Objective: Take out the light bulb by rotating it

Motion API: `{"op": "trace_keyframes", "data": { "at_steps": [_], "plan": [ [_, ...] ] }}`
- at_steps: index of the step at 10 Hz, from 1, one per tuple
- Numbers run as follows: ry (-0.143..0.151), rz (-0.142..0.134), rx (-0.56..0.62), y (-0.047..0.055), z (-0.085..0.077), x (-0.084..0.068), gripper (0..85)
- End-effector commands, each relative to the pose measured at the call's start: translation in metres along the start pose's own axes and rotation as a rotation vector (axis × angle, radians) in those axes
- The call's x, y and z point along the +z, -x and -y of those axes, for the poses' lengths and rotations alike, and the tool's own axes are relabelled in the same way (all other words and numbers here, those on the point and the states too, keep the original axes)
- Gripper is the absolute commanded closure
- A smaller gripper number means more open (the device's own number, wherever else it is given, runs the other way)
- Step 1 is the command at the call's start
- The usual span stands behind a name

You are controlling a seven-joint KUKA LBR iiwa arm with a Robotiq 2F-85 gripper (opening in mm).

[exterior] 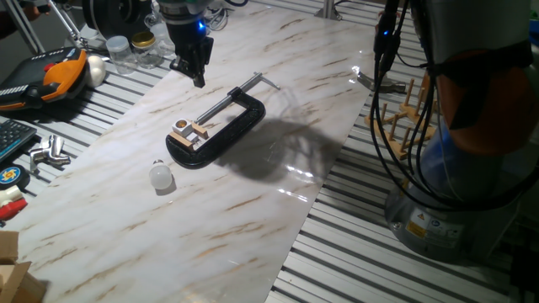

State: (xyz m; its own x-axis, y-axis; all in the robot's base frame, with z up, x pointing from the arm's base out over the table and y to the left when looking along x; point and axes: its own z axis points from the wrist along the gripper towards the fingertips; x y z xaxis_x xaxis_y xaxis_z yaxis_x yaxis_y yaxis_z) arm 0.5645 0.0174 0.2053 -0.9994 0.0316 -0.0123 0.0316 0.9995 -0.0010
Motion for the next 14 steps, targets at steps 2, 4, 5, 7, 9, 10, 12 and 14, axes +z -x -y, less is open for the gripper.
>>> {"op": "trace_keyframes", "data": {
  "at_steps": [2,4,5,7,9,10,12,14],
  "plan": [
    [-0.002,0.004,0.0,-0.0002,-0.0003,-0.0002,85.0],
    [-0.006,0.008,0.001,-0.0018,-0.0019,0.0006,85.0],
    [-0.006,0.008,0.003,-0.0016,-0.0021,0.0004,85.0],
    [-0.01,0.015,0.003,-0.0002,-0.0023,-0.0002,85.0],
    [-0.012,0.016,0.0,0.0002,-0.0023,-0.0007,85.0],
    [-0.012,0.016,0.0,0.0011,-0.0023,-0.0014,85.0],
    [-0.015,0.015,0.003,0.0026,-0.004,-0.005,85.0],
    [-0.02,0.013,0.001,0.0037,-0.0037,-0.0071,85.0]
  ]
}}
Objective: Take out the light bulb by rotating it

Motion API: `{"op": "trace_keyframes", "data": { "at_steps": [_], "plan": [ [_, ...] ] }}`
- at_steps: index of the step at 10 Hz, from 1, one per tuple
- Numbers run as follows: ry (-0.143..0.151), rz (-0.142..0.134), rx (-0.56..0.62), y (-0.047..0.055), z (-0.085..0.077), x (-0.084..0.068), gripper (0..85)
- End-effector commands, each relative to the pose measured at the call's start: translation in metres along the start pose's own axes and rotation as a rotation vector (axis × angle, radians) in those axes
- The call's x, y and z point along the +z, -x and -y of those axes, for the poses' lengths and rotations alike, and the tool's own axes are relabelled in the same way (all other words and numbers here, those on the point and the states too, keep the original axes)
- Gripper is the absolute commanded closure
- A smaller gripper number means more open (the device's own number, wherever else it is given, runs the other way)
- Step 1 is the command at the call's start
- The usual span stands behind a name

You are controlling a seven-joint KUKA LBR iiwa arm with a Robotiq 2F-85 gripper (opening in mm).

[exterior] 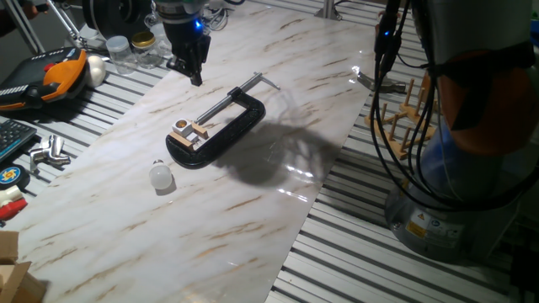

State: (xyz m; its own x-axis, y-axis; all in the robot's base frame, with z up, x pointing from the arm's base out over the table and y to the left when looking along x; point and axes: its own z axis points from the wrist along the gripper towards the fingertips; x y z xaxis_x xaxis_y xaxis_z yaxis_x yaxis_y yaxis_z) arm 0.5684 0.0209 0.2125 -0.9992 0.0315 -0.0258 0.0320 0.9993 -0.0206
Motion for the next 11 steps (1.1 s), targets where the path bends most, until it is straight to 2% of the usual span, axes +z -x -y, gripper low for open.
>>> {"op": "trace_keyframes", "data": {
  "at_steps": [1,5,6,8,9,11],
  "plan": [
    [0.0,0.0,-0.002,0.0,0.0001,0.0,85.0],
    [0.017,-0.002,0.011,-0.0022,0.0024,-0.0014,85.0],
    [0.029,-0.006,0.023,-0.0025,0.0029,-0.0017,85.0],
    [0.031,-0.014,0.046,-0.0039,0.002,-0.0042,85.0],
    [0.045,-0.017,0.066,-0.0043,0.0015,-0.0038,85.0],
    [0.03,-0.006,0.048,-0.0067,-0.0011,-0.0004,85.0]
  ]
}}
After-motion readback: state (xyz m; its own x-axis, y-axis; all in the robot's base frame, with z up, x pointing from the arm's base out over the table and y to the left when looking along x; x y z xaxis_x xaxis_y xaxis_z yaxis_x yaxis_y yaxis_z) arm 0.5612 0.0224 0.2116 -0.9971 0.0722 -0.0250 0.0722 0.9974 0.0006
